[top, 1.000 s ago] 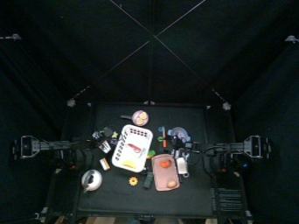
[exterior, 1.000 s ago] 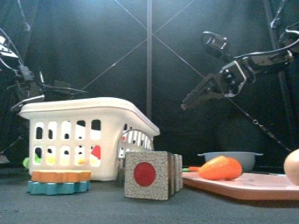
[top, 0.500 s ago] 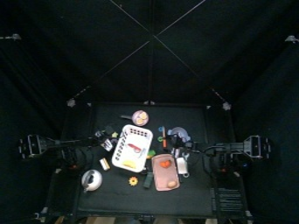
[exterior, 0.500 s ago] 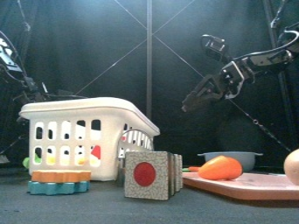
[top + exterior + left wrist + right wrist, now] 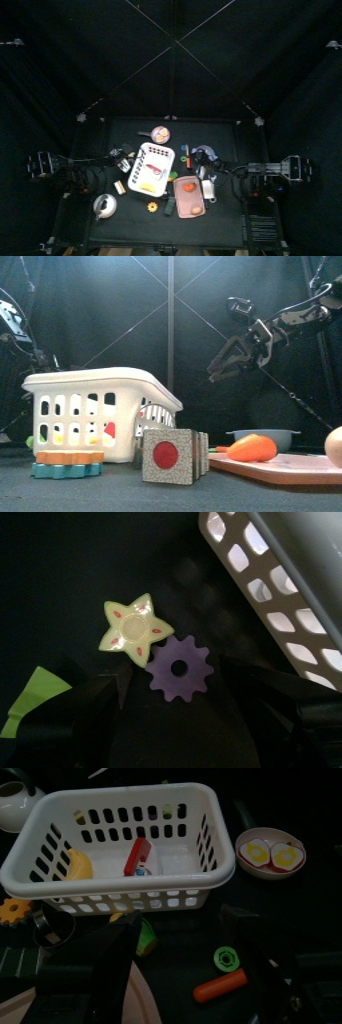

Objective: Grab purple gear

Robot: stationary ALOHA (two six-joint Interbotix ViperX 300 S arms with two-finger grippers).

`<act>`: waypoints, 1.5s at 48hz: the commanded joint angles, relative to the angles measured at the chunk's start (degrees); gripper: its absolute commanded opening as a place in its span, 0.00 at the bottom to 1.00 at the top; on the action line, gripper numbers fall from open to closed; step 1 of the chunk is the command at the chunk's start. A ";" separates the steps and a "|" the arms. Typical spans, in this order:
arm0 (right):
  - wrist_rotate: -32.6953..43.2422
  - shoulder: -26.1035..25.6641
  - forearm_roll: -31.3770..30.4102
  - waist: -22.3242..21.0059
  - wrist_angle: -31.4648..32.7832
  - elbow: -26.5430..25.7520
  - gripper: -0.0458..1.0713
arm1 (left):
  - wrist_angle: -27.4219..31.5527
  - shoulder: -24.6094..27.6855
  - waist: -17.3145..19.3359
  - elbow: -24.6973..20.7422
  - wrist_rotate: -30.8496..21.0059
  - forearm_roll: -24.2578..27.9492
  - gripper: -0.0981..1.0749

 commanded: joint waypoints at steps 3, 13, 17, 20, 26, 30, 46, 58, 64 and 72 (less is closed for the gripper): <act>-0.09 -0.35 0.70 0.09 -0.18 -1.85 0.89 | 0.00 0.00 0.09 -0.26 -0.09 1.41 0.96; -0.09 -0.26 0.62 0.18 -0.18 -2.02 0.89 | 0.00 0.18 0.26 0.44 -0.09 1.41 0.96; -0.09 -0.35 0.62 0.09 -0.18 -2.11 0.89 | -0.44 0.35 0.26 0.44 -0.09 1.67 0.96; -0.09 -0.26 0.70 0.09 -0.18 -2.11 0.89 | -0.62 0.79 0.35 0.26 -0.09 1.58 0.96; -0.09 -0.26 0.70 0.09 -0.18 -2.02 0.89 | -0.97 2.29 0.35 0.00 -0.09 1.58 0.96; -0.09 -0.26 0.62 0.09 -0.18 -2.02 0.89 | -1.23 3.52 0.35 -0.62 0.00 1.67 0.96; -0.09 -0.26 0.70 0.00 0.26 -1.76 0.89 | -1.14 7.56 0.53 -2.64 -0.09 2.72 0.96; -0.09 -0.26 0.70 0.00 0.26 -1.58 0.89 | -0.97 8.09 0.70 -2.55 -0.18 2.46 0.94; -0.09 -0.26 0.70 0.00 0.26 -1.58 0.89 | -0.88 8.09 0.70 -2.55 -0.18 2.29 0.90; -0.09 -0.26 0.70 0.00 0.35 -1.67 0.89 | -0.62 8.00 0.70 -2.46 -0.26 1.14 0.82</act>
